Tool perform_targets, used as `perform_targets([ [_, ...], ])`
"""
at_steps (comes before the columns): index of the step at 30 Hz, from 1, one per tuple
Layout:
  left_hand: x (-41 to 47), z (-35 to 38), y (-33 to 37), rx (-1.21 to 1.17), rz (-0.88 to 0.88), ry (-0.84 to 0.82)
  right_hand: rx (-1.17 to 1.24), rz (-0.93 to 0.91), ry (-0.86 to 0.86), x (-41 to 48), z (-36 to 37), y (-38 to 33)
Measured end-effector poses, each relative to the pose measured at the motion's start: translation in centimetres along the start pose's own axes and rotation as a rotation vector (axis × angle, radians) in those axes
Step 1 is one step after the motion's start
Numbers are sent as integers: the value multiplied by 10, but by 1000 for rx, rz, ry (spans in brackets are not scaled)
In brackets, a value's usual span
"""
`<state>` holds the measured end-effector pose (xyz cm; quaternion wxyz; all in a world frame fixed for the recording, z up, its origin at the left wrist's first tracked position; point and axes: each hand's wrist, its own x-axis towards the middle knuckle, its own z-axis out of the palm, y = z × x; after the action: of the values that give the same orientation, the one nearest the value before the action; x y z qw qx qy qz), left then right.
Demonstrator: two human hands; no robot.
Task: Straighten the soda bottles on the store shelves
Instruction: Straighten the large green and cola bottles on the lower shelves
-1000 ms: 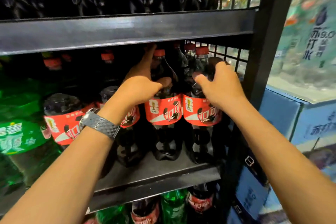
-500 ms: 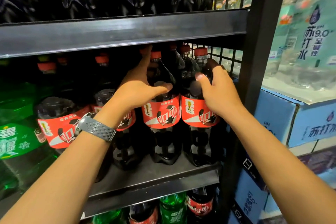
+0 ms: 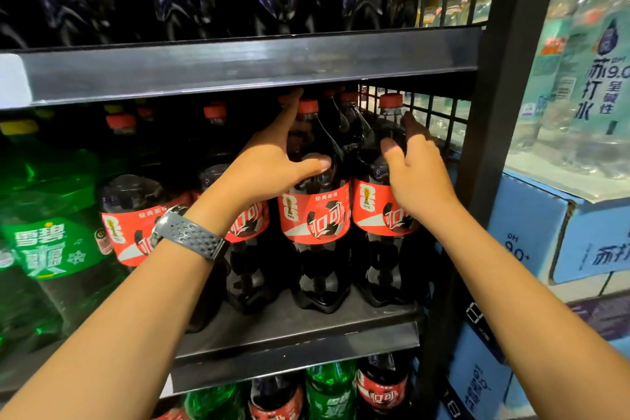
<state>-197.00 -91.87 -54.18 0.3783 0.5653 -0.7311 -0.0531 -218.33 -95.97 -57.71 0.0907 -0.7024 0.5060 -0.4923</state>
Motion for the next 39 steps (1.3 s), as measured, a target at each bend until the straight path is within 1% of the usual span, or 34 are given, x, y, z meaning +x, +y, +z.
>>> perform_targets([
  [3, -2, 4, -1, -56, 5, 10, 39, 12, 26, -1, 1, 1],
  [7, -7, 17, 0, -108, -2, 46, 7, 23, 60, 0, 1, -1],
  [13, -8, 27, -3, -72, 12, 88, 23, 38, 41, -1, -1, -4],
  [19, -9, 24, -1, -20, 34, 91, 32, 84, 7, 2, -3, -6],
  [26, -8, 26, -3, -63, 28, 118, -3, 54, 59, 2, 3, -2],
  [28, -10, 26, -2, -15, 22, 110, -16, 12, 117, 0, 5, -2],
  [31, -18, 17, 4, 173, 17, 111, -63, -148, 248, -13, 5, -11],
  [33, -28, 6, 7, 245, 39, 180, -103, -270, 314, -24, 6, -22],
  [34, -36, -2, 6, 249, 68, 245, -109, -324, 333, -30, 10, -30],
  [35, -44, -10, 4, 268, 105, 325, -104, -377, 335, -35, 13, -38],
  [37, -63, -30, -3, 347, 158, 460, -42, -484, 288, -45, 25, -58],
  [39, -78, -50, -17, 449, 176, 543, 33, -549, 172, -50, 40, -78],
])
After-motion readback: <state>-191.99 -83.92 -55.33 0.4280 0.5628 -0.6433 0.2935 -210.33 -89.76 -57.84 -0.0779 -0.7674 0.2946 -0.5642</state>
